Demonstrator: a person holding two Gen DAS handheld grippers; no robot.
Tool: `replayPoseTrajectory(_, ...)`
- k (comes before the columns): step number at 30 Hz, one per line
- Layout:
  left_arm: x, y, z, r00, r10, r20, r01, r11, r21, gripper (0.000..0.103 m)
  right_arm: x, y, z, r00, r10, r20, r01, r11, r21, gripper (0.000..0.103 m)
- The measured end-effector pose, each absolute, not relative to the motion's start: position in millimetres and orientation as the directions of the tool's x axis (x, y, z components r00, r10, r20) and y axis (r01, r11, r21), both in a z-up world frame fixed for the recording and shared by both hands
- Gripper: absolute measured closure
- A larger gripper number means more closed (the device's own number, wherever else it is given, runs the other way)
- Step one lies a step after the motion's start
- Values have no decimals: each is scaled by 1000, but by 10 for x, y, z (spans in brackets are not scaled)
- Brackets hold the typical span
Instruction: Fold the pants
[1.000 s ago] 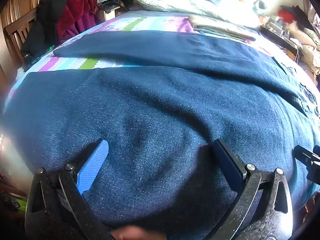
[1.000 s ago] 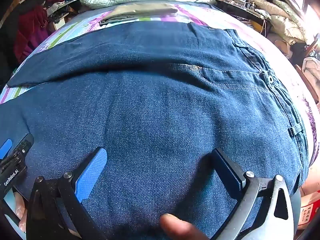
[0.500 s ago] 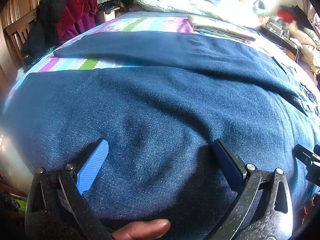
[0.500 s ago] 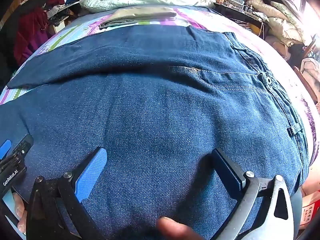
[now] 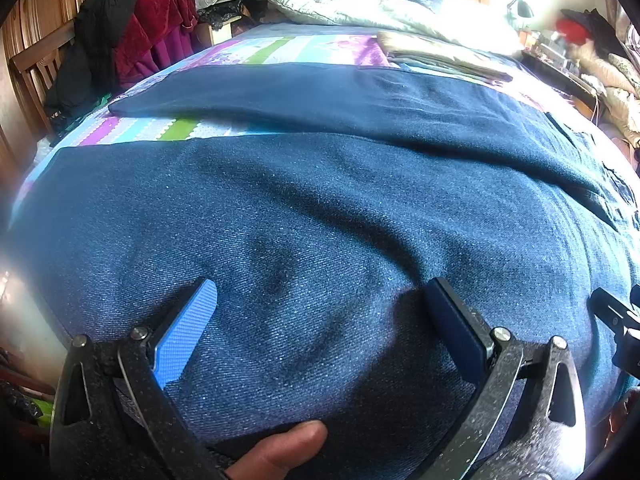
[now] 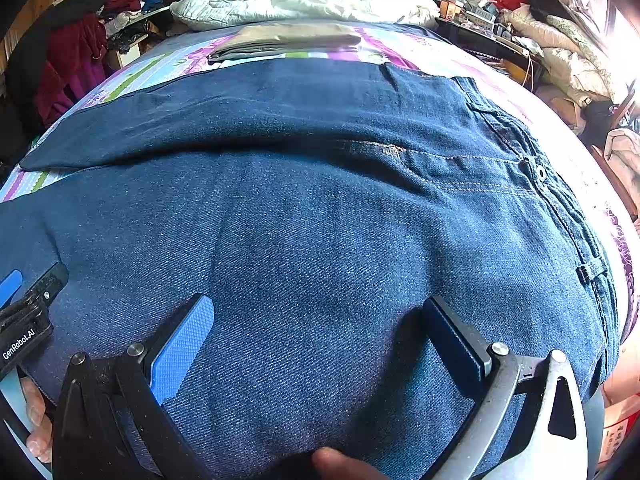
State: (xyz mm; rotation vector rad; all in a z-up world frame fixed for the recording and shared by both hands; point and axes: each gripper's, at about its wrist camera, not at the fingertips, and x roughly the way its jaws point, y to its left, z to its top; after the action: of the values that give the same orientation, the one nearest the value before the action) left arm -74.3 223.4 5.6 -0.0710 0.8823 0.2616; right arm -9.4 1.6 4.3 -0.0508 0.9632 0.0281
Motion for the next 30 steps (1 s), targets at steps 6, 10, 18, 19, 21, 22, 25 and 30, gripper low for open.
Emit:
replayPoseTrajectory(6, -740, 2237, 49, 608, 205, -767, -258, 965, 53, 0, -124, 32, 51, 588, 3, -809, -49, 998, -32, 0)
replayPoseTrajectory(10, -741, 2233, 50, 609, 205, -767, -258, 965, 54, 0, -128, 26, 56, 589, 10, -808, -48, 999, -22, 0)
replayPoseTrajectory(18, -741, 2233, 49, 609, 206, -766, -258, 965, 54, 0, -141, 4, 52, 606, 31, -795, -71, 997, -15, 0)
replayPoseTrajectory(19, -740, 2237, 49, 608, 205, -767, -258, 965, 53, 0, -151, -3, 49, 613, 39, -789, -82, 997, -15, 0)
replayPoseTrajectory(21, -754, 2224, 52, 610, 202, -766, -258, 965, 49, 0, -141, -30, 57, 611, 60, -790, -103, 995, -4, 0)
replayPoseTrajectory(22, -754, 2222, 50, 610, 202, -766, -258, 965, 50, 0, -125, -33, 58, 607, 64, -792, -111, 994, -5, 0)
replayPoseTrajectory(25, -751, 2217, 48, 613, 204, -763, -258, 965, 50, 0, -110, -10, 52, 609, 61, -791, -121, 993, -17, 0)
replayPoseTrajectory(30, -750, 2218, 45, 623, 205, -755, -256, 965, 50, 0, -158, 1, 31, 640, 62, -766, -122, 992, -21, 0)
